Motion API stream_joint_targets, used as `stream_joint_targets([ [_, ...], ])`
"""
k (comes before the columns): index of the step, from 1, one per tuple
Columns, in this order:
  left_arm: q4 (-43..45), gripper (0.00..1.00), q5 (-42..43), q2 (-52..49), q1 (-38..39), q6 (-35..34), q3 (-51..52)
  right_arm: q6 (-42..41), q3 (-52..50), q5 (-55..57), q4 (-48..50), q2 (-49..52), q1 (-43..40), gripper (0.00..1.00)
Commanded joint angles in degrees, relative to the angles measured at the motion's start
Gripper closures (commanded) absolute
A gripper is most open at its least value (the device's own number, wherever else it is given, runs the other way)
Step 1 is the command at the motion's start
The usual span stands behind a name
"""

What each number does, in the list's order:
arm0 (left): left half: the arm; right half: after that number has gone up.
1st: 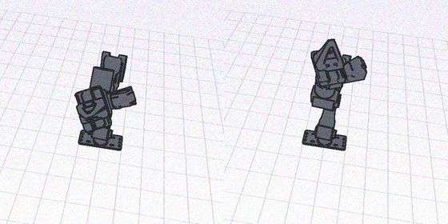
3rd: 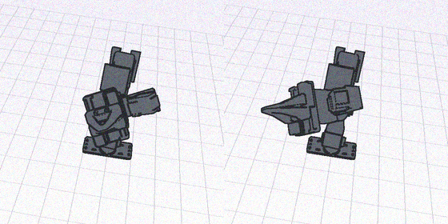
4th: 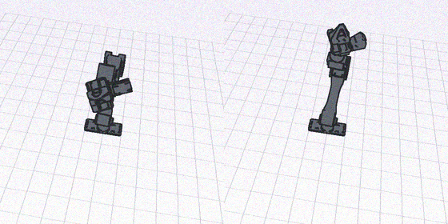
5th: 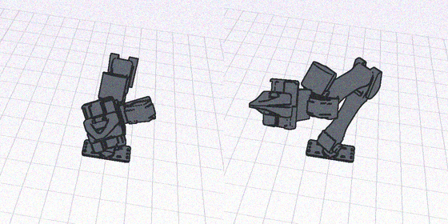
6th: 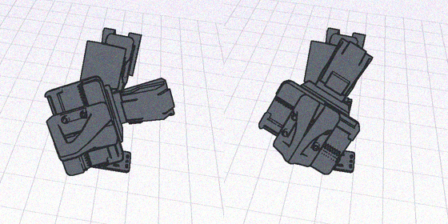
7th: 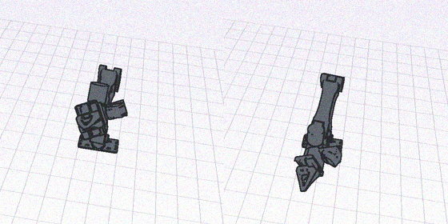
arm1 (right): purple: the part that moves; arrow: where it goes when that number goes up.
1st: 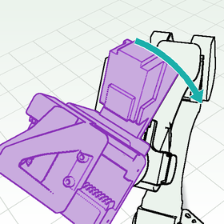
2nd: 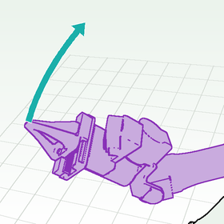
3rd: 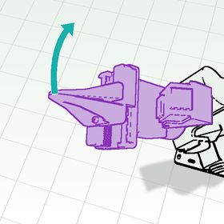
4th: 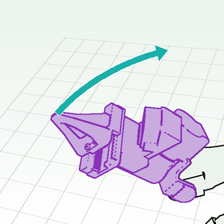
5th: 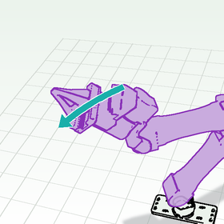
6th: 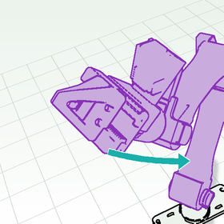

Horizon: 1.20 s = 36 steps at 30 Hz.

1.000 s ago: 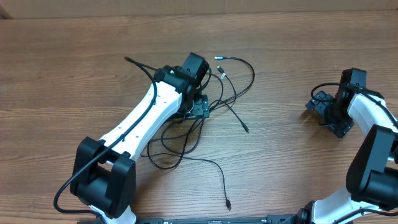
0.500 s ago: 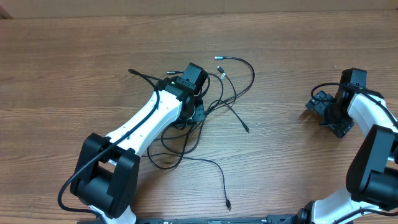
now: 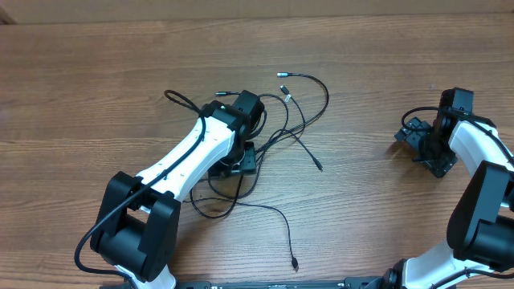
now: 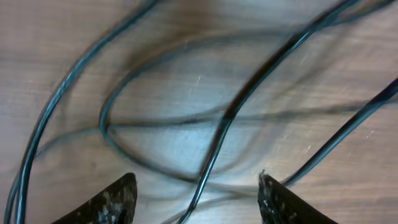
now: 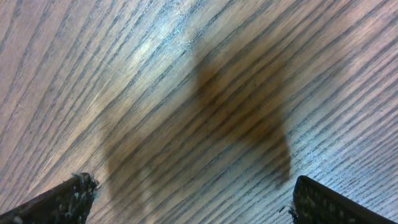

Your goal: Untangle cables

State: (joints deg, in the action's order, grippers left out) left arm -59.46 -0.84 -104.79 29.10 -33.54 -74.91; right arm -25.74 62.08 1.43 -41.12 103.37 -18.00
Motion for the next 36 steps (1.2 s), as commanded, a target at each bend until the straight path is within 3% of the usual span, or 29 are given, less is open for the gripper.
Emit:
stream_joint_targets([
  [1, 5.84, 0.36, -1.66, 1.01, -0.37, 1.03, 0.31, -0.42, -0.26, -0.02, 0.33, 0.0, -0.07, 0.0],
  [9, 16.48, 0.34, 0.9, 1.03, -0.22, -4.2, 0.31, -0.42, -0.26, -0.02, 0.33, 0.0, -0.07, 0.0],
  [36, 16.13, 0.24, 0.26, 1.01, -0.22, -2.23, 0.31, -0.42, -0.26, 0.0, 0.33, 0.0, -0.07, 0.0],
])
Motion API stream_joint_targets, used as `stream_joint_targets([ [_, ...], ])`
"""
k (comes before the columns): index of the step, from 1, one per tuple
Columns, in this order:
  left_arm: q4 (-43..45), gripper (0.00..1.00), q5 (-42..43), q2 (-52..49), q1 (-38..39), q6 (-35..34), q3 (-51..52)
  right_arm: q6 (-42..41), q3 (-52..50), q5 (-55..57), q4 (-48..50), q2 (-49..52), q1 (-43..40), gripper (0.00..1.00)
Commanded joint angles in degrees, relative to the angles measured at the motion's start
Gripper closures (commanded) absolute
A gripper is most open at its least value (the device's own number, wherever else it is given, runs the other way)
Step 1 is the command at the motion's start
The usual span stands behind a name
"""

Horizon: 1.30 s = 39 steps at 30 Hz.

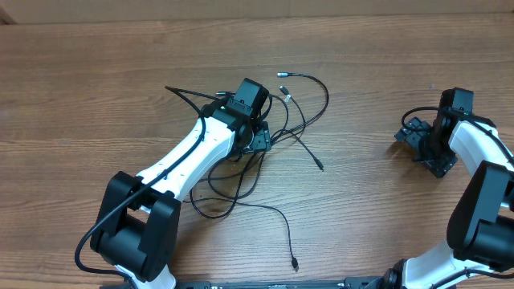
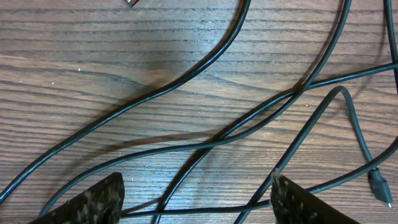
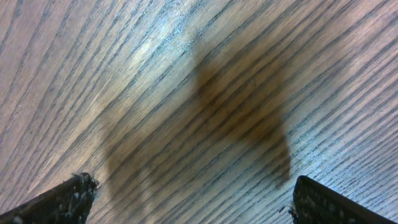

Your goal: Untangle cables

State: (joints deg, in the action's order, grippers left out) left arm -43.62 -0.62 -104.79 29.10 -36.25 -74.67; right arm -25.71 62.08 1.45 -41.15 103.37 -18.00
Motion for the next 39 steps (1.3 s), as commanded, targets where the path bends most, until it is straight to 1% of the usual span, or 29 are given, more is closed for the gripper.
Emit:
stream_joint_targets([
  [1, 0.39, 0.24, 0.02, 1.03, -0.22, 0.48, 0.07, -0.44, -0.26, -0.02, 0.35, 0.0, -0.07, 0.0],
  [4, 0.5, 0.24, 0.02, 1.03, -0.22, 0.48, 0.07, -0.44, -0.26, -0.02, 0.35, 0.0, -0.07, 0.0],
  [15, 0.59, 0.19, 0.02, 1.01, -0.22, 0.5, 0.07, -0.44, -0.26, -0.02, 0.35, 0.0, -0.07, 0.0],
  [39, 0.37, 0.17, 0.04, 1.01, -0.22, 0.5, 0.07, -0.44, -0.26, -0.02, 0.35, 0.0, -0.07, 0.0],
])
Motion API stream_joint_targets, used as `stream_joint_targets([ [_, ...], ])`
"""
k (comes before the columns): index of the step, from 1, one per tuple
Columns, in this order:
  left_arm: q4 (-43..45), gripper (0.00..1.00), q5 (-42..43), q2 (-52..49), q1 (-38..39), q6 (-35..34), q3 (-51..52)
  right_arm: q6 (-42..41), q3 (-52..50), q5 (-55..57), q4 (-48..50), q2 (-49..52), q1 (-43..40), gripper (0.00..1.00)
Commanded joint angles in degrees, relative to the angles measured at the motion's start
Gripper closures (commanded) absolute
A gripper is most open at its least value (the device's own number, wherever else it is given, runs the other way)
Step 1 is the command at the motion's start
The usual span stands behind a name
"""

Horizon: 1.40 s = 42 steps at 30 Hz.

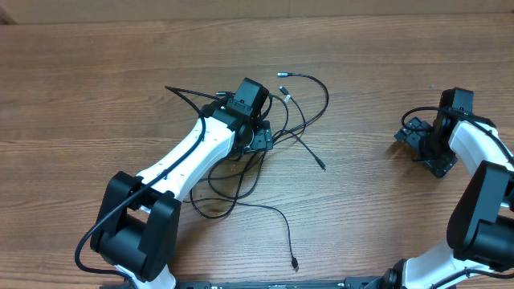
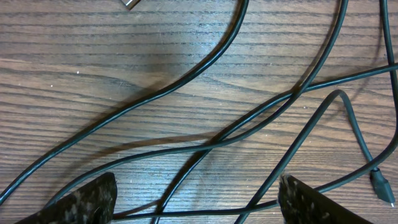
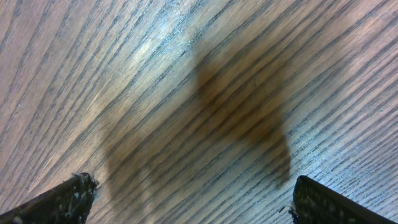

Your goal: Untangle cables

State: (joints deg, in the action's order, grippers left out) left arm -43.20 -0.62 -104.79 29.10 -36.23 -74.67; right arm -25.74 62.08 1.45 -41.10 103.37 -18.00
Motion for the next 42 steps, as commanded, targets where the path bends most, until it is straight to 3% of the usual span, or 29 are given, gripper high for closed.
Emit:
stream_joint_targets([
  [1, -0.07, 0.17, 0.04, 1.01, -0.22, 0.48, 0.07, -0.42, -0.26, -0.02, 0.31, 0.0, -0.07, 0.0],
  [21, -0.31, 0.14, -0.02, 1.03, -0.35, 0.96, 0.07, -0.42, -0.26, -0.02, 0.31, 0.0, -0.07, 0.0],
  [26, -2.73, 0.16, 1.09, 1.09, -3.3, 1.57, -0.57, -0.42, -0.26, -0.02, 0.31, 0.0, -0.07, 0.0],
  [28, -3.8, 0.25, 3.06, 1.09, -4.9, 1.75, -1.53, -0.42, -0.26, -0.02, 0.31, 0.0, -0.07, 0.0],
  [31, -6.01, 0.47, 9.55, 1.09, -7.85, 5.73, -4.26, -0.42, -0.26, -0.04, 0.31, 0.0, -0.07, 0.0],
  [33, -7.87, 0.87, 12.44, 1.09, -9.44, 7.13, -5.9, -0.42, -0.26, -0.02, 0.31, 0.0, -0.07, 0.0],
  [34, -8.96, 0.96, 13.22, 1.09, -10.14, 7.08, -6.47, -0.42, -0.26, -0.02, 0.31, 0.0, -0.07, 0.0],
  [38, -16.52, 0.96, 14.99, 1.09, -12.68, 7.48, -6.91, -0.42, -0.26, -0.04, 0.31, 0.0, -0.07, 0.0],
  [42, -25.88, 0.89, 8.11, 1.07, -13.86, 9.22, -6.69, -0.42, -0.26, -0.02, 0.31, 0.0, -0.07, 0.0],
])
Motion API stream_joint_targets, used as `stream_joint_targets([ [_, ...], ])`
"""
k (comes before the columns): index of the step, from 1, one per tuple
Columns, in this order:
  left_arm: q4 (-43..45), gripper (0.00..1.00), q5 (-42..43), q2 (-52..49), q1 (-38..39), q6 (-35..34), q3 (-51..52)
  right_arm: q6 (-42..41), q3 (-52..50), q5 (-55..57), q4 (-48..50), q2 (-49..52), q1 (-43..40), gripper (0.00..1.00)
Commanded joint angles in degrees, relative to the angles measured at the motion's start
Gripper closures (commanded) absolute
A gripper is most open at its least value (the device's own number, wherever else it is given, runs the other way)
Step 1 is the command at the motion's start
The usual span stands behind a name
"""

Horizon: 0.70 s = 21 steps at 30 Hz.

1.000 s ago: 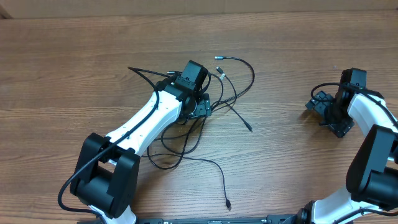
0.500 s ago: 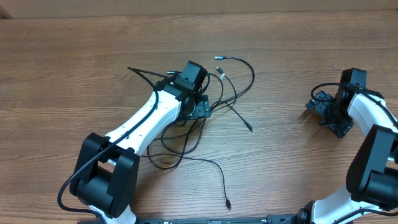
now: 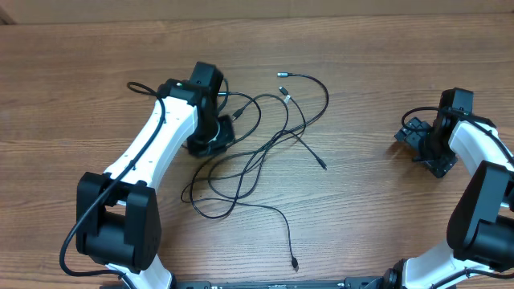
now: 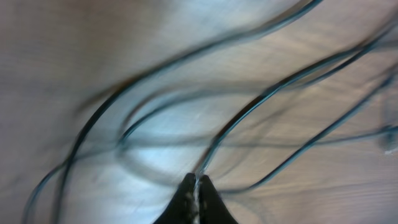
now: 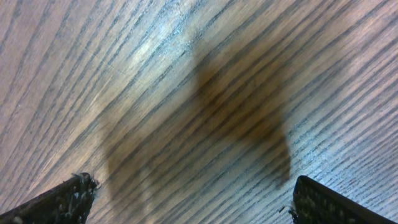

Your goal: Untangle cables

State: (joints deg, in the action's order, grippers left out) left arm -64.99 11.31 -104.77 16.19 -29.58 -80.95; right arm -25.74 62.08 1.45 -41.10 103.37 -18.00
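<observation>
Several thin black cables (image 3: 277, 140) lie tangled in loops at the middle of the wooden table (image 3: 377, 217). Their plug ends show at the back (image 3: 283, 76), the right (image 3: 321, 168) and the front (image 3: 295, 263). My left gripper (image 3: 210, 138) sits at the tangle's left side. In the left wrist view it (image 4: 198, 185) is shut on one black cable (image 4: 236, 124), which runs up and right from the closed fingertips; that view is blurred. My right gripper (image 3: 426, 148) rests far right, open (image 5: 193, 196) over bare wood, well apart from the cables.
Bare wood surrounds the tangle on all sides. The right arm's own black wiring (image 3: 414, 127) bunches beside its wrist. The table's far edge (image 3: 257, 18) runs along the top of the overhead view.
My left gripper was open over the middle of the tangle. Now it is shut on one cable and stands further left, and the loops have been drawn leftward with it. The right arm is unchanged.
At first my left gripper hung open, low over the tangle's lower loops. At the two later moments it was open over the tangle's centre, a little farther back. Now it grips one cable at the left of the tangle. The right gripper stayed open and still throughout.
</observation>
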Motion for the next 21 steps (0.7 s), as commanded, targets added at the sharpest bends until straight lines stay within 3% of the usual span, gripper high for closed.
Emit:
stream_joint_targets([
  [1, -5.62, 0.84, -5.01, 1.05, -0.94, 2.58, -0.2, -0.42, -0.26, -0.02, 0.31, 0.0, -0.07, 0.0],
  [2, -6.78, 0.71, -5.33, 1.05, -0.85, 2.6, 0.04, -0.42, -0.26, -0.02, 0.31, 0.0, -0.07, 0.0],
  [4, -7.87, 0.56, -5.2, 1.05, -0.81, 2.51, 0.31, -0.42, -0.26, -0.02, 0.31, 0.0, -0.07, 0.0],
  [5, -8.13, 0.64, -4.96, 1.05, -0.76, 2.49, 0.33, -0.42, -0.26, -0.04, 0.31, 0.0, -0.07, 0.0],
  [7, -7.96, 0.89, -3.63, 1.05, -0.76, 2.01, 0.33, -0.42, -0.26, -0.02, 0.31, 0.0, -0.07, 0.0],
  [9, -6.51, 0.96, -2.1, 1.05, -0.76, -0.17, 0.33, -0.42, -0.26, -0.02, 0.31, 0.0, -0.07, 0.0],
  [17, -0.96, 0.96, 1.66, 1.03, -0.74, -10.78, 0.33, -0.42, -0.26, -0.02, 0.31, 0.0, -0.07, 0.0],
  [18, -1.66, 0.91, 1.68, 1.03, -0.74, -10.91, 0.33, -0.42, -0.26, -0.02, 0.31, 0.0, -0.07, 0.0],
  [21, -3.91, 0.63, 1.62, 1.03, -0.74, -9.7, 0.33, -0.42, -0.26, -0.02, 0.31, 0.0, -0.07, 0.0],
])
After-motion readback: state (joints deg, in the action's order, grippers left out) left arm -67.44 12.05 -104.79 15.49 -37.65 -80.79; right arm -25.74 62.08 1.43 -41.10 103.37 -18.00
